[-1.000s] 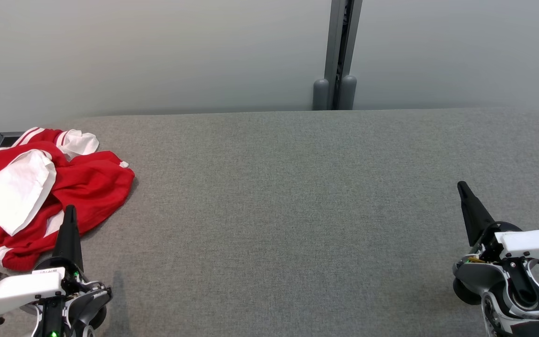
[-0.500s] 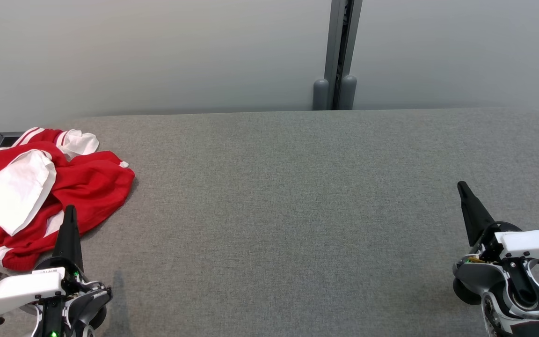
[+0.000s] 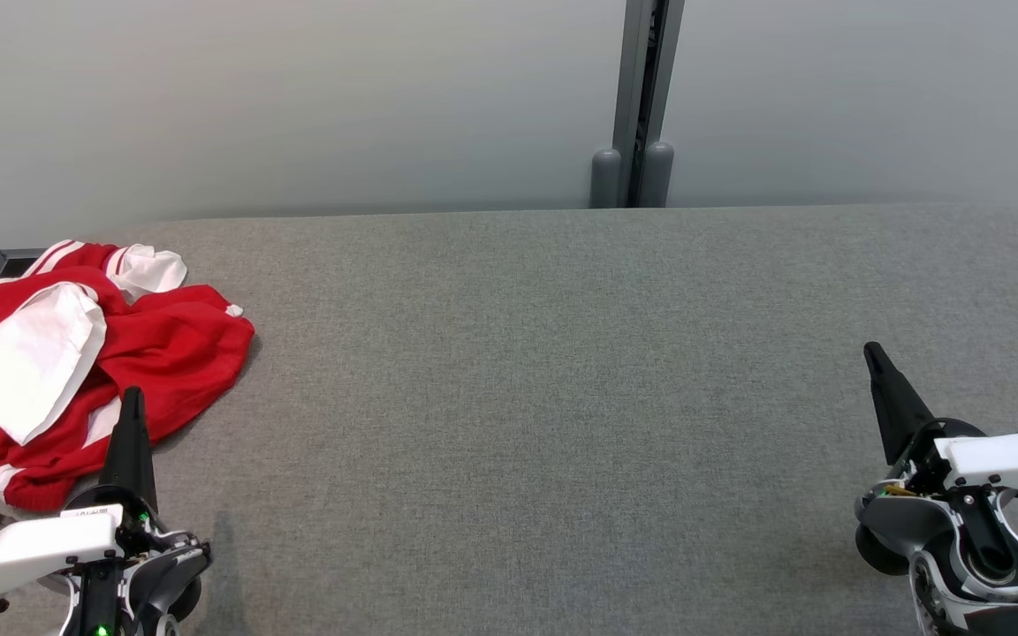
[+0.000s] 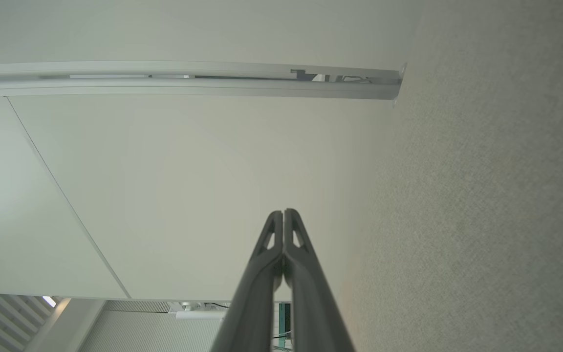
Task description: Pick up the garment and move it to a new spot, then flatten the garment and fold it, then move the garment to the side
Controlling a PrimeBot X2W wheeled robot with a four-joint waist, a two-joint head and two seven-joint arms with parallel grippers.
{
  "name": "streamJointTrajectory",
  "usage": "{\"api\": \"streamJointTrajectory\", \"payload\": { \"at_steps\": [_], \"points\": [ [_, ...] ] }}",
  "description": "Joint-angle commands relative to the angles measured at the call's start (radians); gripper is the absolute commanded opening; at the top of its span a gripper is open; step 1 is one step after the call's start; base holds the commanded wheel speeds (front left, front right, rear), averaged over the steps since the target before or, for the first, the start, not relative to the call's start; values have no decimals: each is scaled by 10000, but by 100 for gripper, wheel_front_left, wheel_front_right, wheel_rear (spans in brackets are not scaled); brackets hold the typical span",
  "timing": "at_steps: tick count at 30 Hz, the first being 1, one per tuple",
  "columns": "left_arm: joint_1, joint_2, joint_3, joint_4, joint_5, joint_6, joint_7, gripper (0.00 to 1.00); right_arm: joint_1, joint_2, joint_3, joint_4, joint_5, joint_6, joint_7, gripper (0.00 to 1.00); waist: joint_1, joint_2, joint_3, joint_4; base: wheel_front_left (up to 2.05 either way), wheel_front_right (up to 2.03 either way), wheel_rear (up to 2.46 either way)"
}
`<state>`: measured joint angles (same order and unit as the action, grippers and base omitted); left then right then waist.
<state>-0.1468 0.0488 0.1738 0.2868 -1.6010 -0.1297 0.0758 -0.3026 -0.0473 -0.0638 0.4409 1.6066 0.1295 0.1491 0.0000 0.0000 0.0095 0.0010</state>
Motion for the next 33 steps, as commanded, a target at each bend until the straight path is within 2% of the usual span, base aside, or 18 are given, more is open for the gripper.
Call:
{"api": "streamJointTrajectory", "payload": {
  "at_steps": [1, 10, 11, 15, 27, 33],
  "points": [
    [-71, 29, 15, -46, 16, -21, -5, 0, -93, -59, -47, 41, 23, 25, 9, 0, 0, 0, 0, 0, 0, 0, 0],
    [-71, 29, 15, -46, 16, -21, -5, 0, -93, -59, -45, 41, 23, 26, 9, 0, 0, 0, 0, 0, 0, 0, 0],
    [-71, 29, 15, -46, 16, -21, -5, 100, -93, -59, -47, 41, 23, 26, 9, 100, 0, 0, 0, 0, 0, 0, 0],
    [320, -117, -17, 326, -13, 4, -2, 100, 396, 127, 59, 257, -2, -19, 0, 100, 0, 0, 0, 0, 0, 0, 0],
    [337, -87, -354, -80, 180, 1, -547, 100, 618, 97, 315, -590, 436, -13, -624, 100, 0, 0, 10, 7, 0, 0, 0],
    [350, -72, -476, -365, 610, 0, -793, 100, 699, 80, 495, -951, -47, -9, -945, 100, 0, 0, 20, 8, 0, 0, 0]
  ]
}}
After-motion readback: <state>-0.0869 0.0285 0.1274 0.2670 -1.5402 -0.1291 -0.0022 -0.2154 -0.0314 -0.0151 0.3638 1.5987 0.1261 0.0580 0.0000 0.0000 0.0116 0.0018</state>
